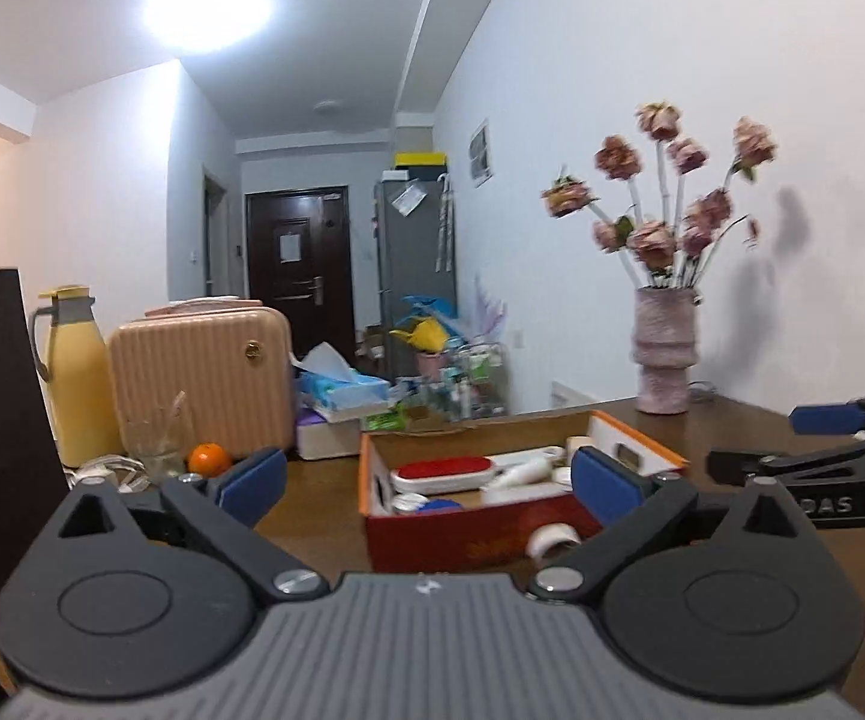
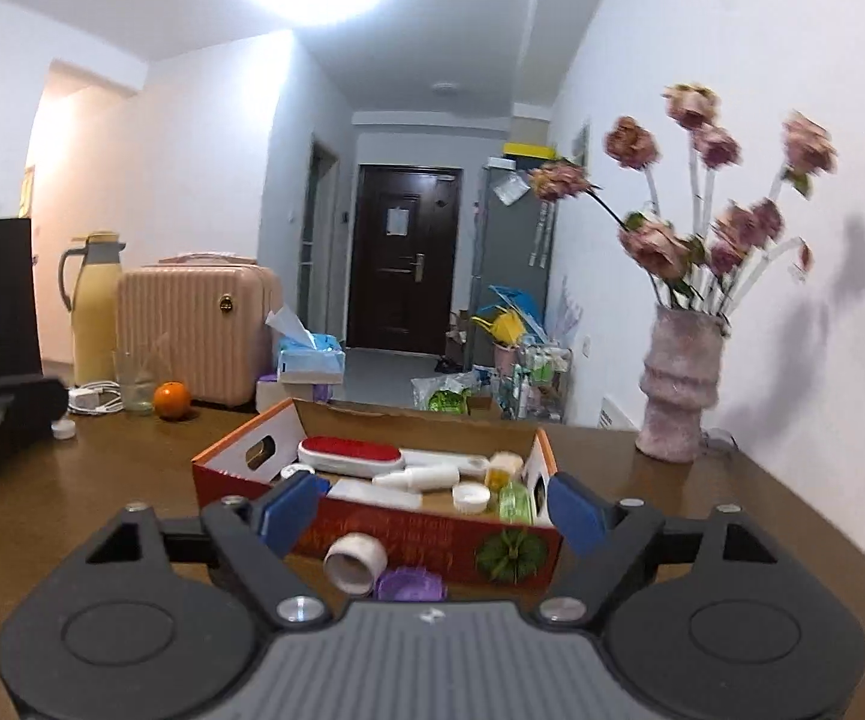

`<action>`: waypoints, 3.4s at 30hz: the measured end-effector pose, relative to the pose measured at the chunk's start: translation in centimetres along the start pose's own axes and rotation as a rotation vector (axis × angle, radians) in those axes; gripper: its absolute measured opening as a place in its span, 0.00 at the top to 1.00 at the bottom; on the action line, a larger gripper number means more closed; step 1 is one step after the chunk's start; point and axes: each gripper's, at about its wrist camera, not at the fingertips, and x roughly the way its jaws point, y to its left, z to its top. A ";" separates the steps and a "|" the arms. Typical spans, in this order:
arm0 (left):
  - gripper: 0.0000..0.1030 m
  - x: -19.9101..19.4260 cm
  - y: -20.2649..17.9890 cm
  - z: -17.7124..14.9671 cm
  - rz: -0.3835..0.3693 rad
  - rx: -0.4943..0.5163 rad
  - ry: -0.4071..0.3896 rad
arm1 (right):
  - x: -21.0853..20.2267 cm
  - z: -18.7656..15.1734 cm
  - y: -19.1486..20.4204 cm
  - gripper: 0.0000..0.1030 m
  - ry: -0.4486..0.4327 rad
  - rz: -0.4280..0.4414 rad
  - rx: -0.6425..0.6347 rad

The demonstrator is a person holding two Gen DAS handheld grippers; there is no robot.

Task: Organize rigid objects
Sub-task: 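Withdraw both tools from the box toward the white ring and purple cap, then grasp the white tape-like ring with the left tool while the right tool grasps the purple cap, then lift the ring and purple cap and carry them over the box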

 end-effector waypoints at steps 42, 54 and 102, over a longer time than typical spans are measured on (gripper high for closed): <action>0.00 15.4 -0.6 -5.5 -0.014 -0.080 0.364 | 18.3 -5.4 0.2 0.36 0.398 0.171 -0.073; 0.16 25.3 -5.4 -7.1 -0.176 -0.166 0.497 | 16.8 -7.1 -5.1 0.49 0.382 0.118 0.016; 0.58 -6.5 4.7 -0.7 -0.134 -0.341 0.120 | -10.5 -1.7 5.4 0.49 0.096 0.117 -0.054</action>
